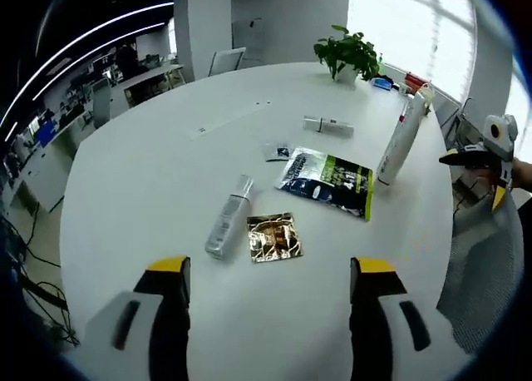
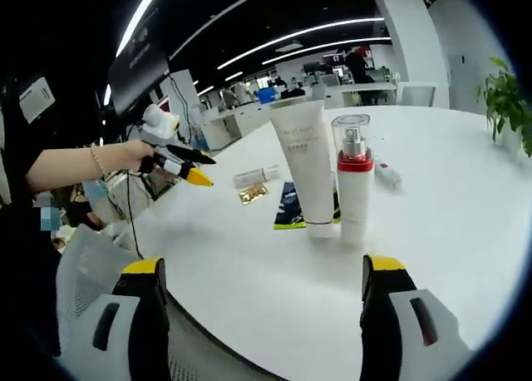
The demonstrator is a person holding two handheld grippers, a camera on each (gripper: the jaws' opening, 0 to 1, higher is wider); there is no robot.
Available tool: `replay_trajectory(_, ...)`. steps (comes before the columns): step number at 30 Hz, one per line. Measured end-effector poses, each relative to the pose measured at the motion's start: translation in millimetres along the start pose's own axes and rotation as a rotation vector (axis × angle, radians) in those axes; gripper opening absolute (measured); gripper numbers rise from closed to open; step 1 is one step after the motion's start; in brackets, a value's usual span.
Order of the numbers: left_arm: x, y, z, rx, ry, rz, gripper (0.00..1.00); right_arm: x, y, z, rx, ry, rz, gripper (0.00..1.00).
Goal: Arrange the skincare products in the storage area until every visible bottle or jar stands upright without overlapping.
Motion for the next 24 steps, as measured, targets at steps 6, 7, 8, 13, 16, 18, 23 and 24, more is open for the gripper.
replay_trajectory(6,-15.2,5.8,10.5,-0.032,-0.021,0.024,0.64,0.0,0.3,-0.3,0.004,-0.006,-0.003,0.95)
replay_trajectory(7,-18.2,5.8,12.0,-0.039,-0.027,0.030,0.63,0.0,0.3,-0.7,0.004,-0.008,-0.003,0.95)
replay_trajectory(8,-20.8,5.9,13.6,-0.045,-0.028,0.035,0.63,0.0,-0.2,-1.4,0.003,-0.011,-0.001,0.95)
replay_trajectory(13,-35.0,5.4,18.9,-0.083,-0.041,0.091,0.52,-0.5,-1.2,-1.5,0.005,-0.013,0.008,0.94)
replay_trajectory(16,-49.5,1.5,26.5,-0.101,-0.042,0.130,0.50,-1.2,-1.4,-0.3,0.009,-0.015,0.015,0.94)
replay_trajectory(18,-54.9,0.5,28.7,-0.121,-0.043,0.149,0.52,-1.4,-1.6,-0.6,0.009,-0.016,0.019,0.94)
replay_trajectory(23,-60.6,4.2,31.5,-0.144,-0.044,0.164,0.50,-2.0,-3.7,-1.4,0.005,-0.011,0.029,0.94)
replay_trajectory(24,-62.7,5.3,34.0,-0.156,-0.039,0.170,0.51,-2.0,-3.6,-1.1,0.004,-0.012,0.029,0.94)
Point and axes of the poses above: the point that each gripper's makers call its tool centre point, and the gripper's own axes: x roughly backward along the fingers, z roughly to its left, y roughly out of its top, the point moved 8 cm from there along x, roughly backward along the fingers, and after that the axes turned 6 degrees about -z, right-handed, at the moved point
